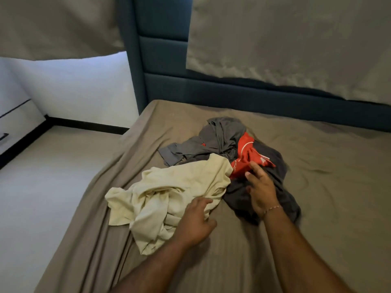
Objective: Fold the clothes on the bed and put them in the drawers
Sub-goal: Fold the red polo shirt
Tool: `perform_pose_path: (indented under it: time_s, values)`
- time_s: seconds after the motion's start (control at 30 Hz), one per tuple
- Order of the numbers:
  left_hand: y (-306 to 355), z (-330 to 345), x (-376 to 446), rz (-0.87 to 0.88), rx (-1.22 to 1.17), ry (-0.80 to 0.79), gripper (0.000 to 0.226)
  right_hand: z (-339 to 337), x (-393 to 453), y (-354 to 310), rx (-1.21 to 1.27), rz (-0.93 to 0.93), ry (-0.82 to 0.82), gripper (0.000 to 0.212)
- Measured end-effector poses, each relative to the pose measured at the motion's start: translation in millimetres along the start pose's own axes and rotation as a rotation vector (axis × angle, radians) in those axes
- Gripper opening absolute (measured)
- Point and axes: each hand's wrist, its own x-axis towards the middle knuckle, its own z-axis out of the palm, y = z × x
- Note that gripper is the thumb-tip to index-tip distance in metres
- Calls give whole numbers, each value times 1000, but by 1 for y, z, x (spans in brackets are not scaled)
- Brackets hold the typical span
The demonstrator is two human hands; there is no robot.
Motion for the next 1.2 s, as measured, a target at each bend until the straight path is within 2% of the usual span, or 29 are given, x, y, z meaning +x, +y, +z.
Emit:
perform_pose_path:
  time_s: [0.17,0.3,0.33,0.43,0.5,0.57,0.63,0.7,0.73,0.77,0.83,0.87,0.9,1.0,1.03,1.1,1.17,1.2]
  values:
    - [28,-20,4,-48,-155,53,68,14,-78,-24,252,9,-173,54]
    - [58,-33,15,94,-219,133,85,29,-136,-29,274,-49,-378,59]
    - [64,-36,13,137,-171,143,79,29,-151,-29,262,-55,-412,61]
    - [74,-49,4,221,-3,303,37,23,-184,-26,221,-61,-445,61]
    - [77,-59,-12,217,-58,362,26,19,-197,-19,98,-95,-324,46]
    - [77,-67,-31,256,-134,350,26,21,-203,-12,-104,-145,-84,42]
    - [83,-78,-55,312,-216,336,32,29,-205,-10,-247,-182,89,53]
    - [97,-94,-79,400,-277,298,35,46,-211,-15,-425,-254,119,75]
    - [105,-100,-87,442,-304,266,32,55,-211,-18,-520,-303,109,77]
    - [115,-107,-99,487,-316,233,28,64,-215,-23,-581,-366,91,67]
    - [133,-123,-119,575,-309,200,20,79,-223,-40,-638,-439,94,24]
    - [140,-133,-125,610,-291,213,20,81,-222,-50,-630,-417,121,17]
    - [145,-143,-127,627,-264,254,18,80,-217,-58,-601,-376,175,24]
    - [156,-196,-141,659,9,451,14,69,-224,-107,-452,-320,294,31]
    - [158,-218,-142,651,181,472,16,65,-225,-125,-393,-300,307,29]
    - [164,-257,-151,609,565,407,33,53,-234,-162,-256,-279,295,28]
    - [170,-290,-157,522,899,335,44,33,-246,-192,-324,-400,262,22]
    - [174,-302,-159,488,1023,340,37,23,-254,-206,-504,-530,211,16]
